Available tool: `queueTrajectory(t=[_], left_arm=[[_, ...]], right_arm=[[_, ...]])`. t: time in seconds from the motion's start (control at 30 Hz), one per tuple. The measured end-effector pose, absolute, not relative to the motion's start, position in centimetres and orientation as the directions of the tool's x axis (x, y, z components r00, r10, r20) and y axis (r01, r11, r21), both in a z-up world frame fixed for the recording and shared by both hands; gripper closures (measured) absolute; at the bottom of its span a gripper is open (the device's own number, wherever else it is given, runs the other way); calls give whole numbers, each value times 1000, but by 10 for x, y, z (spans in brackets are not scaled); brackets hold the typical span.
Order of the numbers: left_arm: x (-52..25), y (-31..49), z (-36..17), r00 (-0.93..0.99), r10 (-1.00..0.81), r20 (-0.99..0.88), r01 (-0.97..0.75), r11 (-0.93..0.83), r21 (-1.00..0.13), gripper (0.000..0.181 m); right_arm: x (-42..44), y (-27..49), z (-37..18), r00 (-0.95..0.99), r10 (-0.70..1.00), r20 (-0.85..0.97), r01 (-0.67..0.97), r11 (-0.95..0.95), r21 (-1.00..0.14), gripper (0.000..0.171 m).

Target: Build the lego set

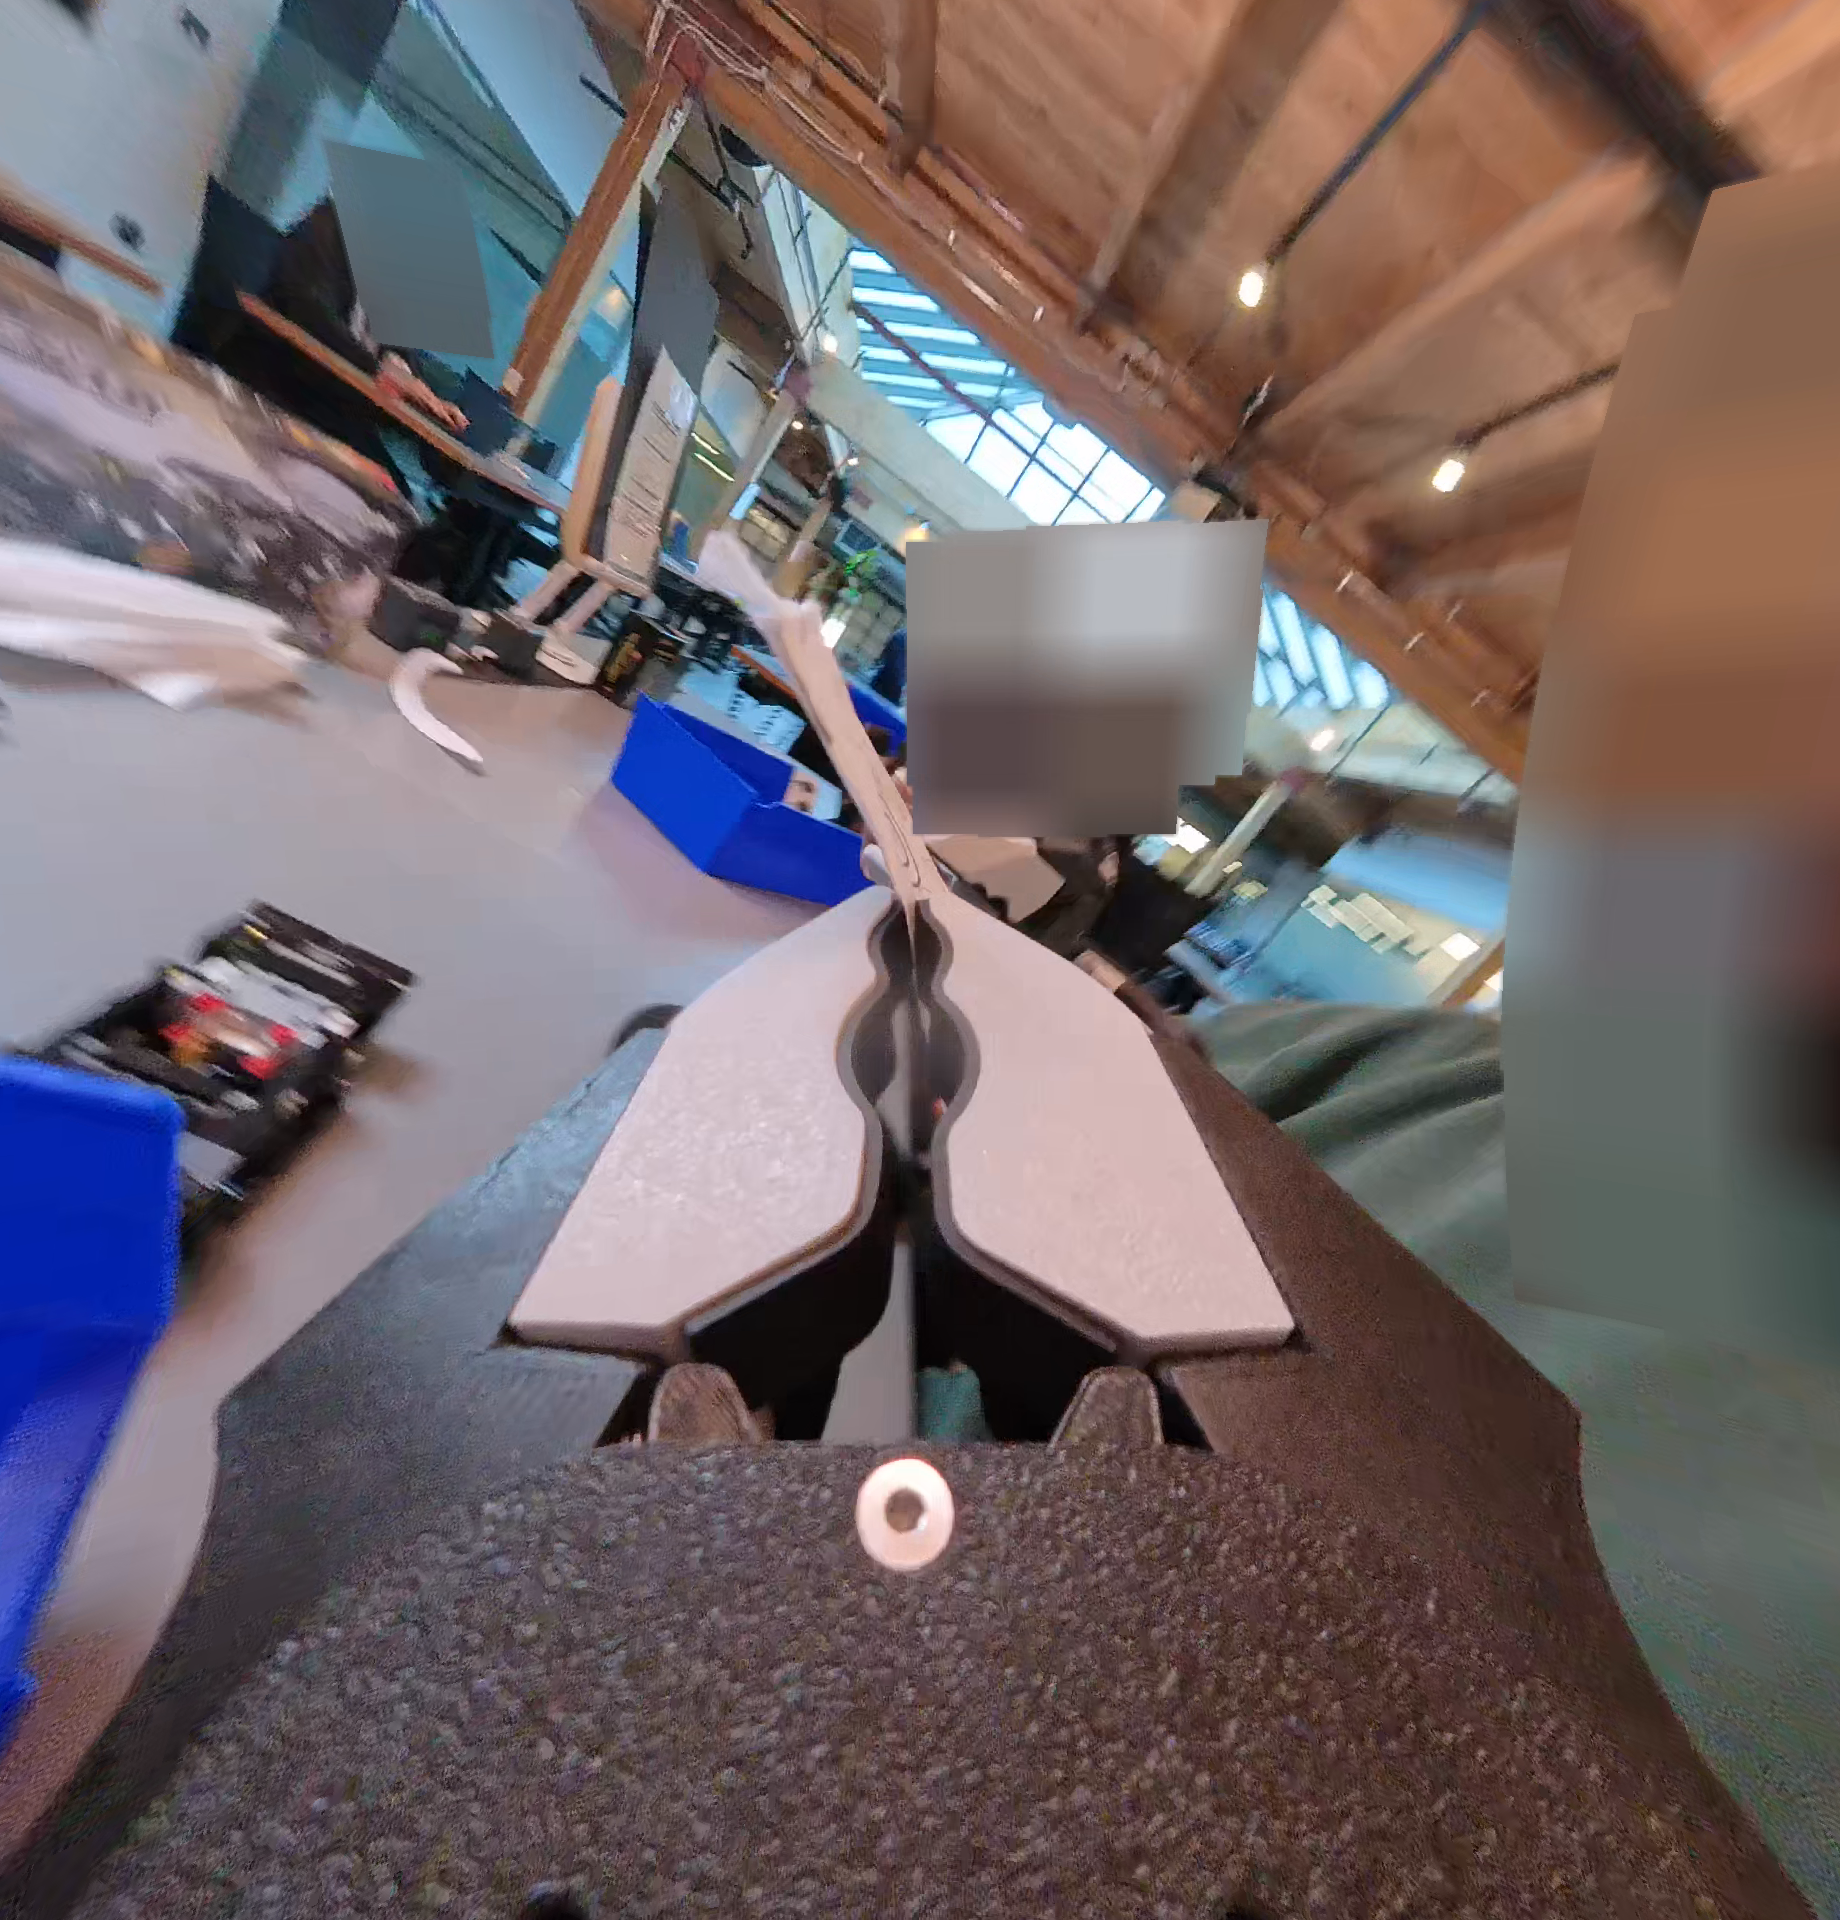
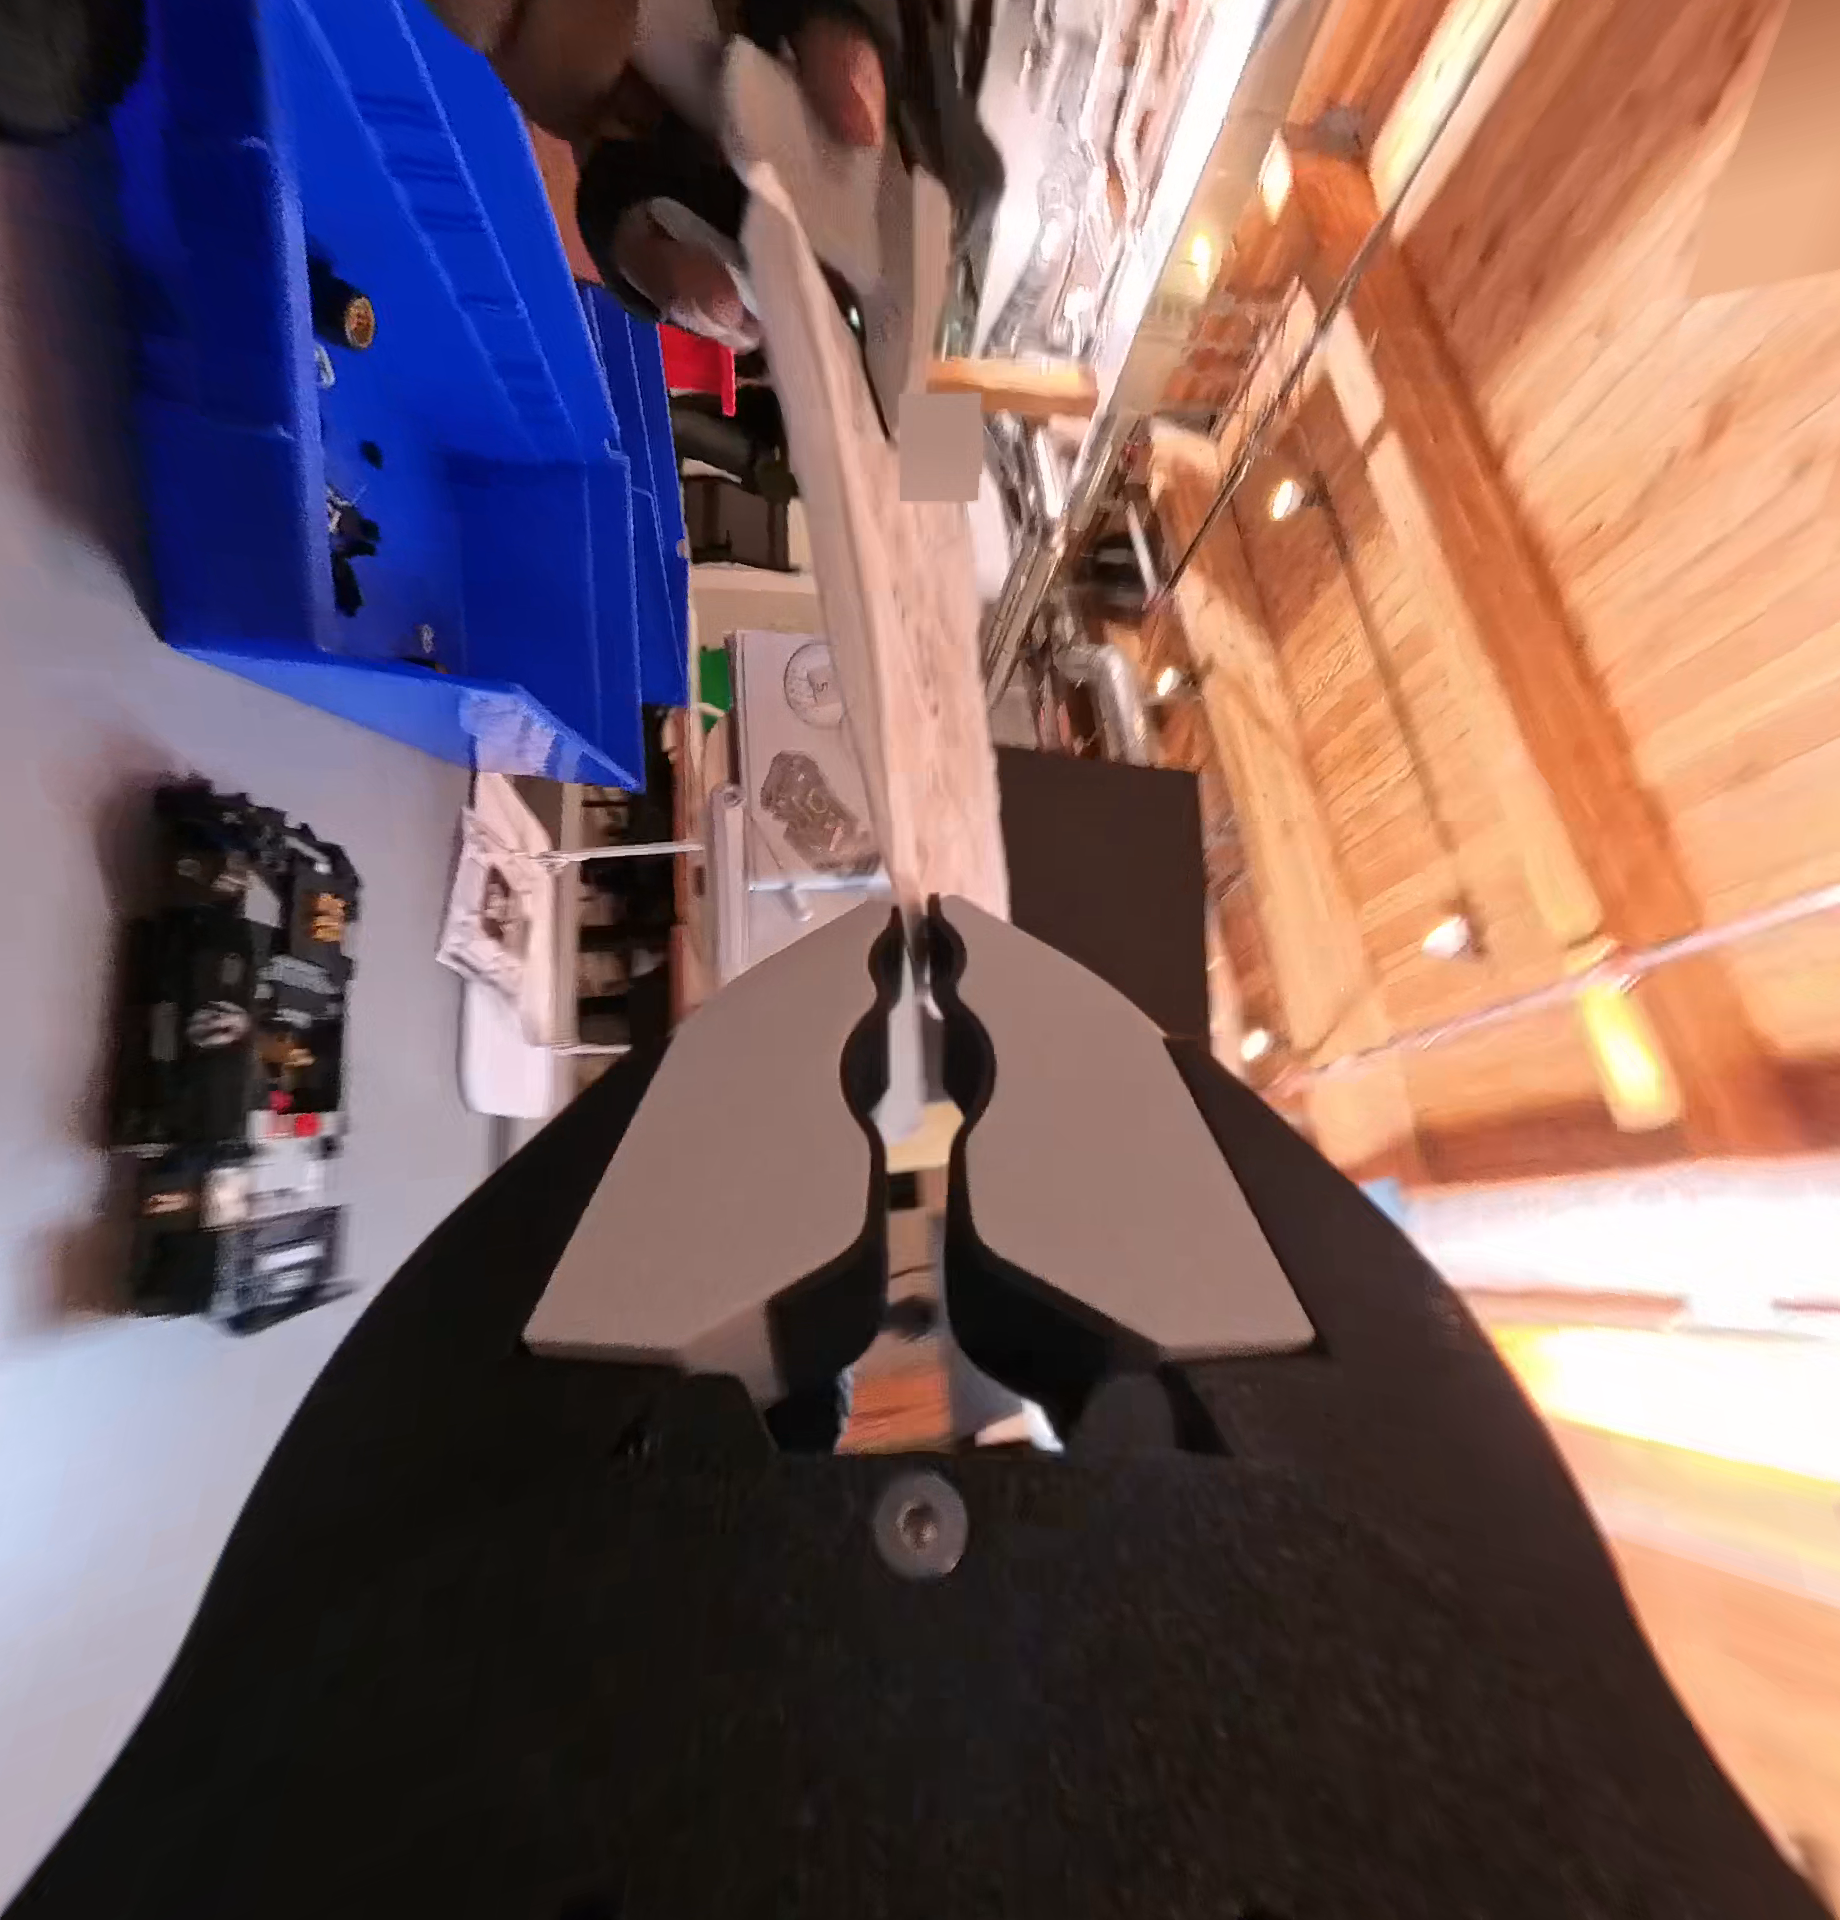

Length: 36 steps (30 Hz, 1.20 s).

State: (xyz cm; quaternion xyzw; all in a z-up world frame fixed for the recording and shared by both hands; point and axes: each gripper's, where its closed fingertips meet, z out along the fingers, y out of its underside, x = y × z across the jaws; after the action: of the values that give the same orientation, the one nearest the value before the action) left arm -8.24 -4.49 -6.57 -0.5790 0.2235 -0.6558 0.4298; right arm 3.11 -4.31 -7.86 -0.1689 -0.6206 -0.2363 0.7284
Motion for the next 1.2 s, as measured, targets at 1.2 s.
queueTrajectory(t=[1.2], left_arm=[[-48,-4,-150,356,-932,65,-67,-95,-993,175]], right_arm=[[272,314,-169,575,292,-764,-301,-793,-529,171]])
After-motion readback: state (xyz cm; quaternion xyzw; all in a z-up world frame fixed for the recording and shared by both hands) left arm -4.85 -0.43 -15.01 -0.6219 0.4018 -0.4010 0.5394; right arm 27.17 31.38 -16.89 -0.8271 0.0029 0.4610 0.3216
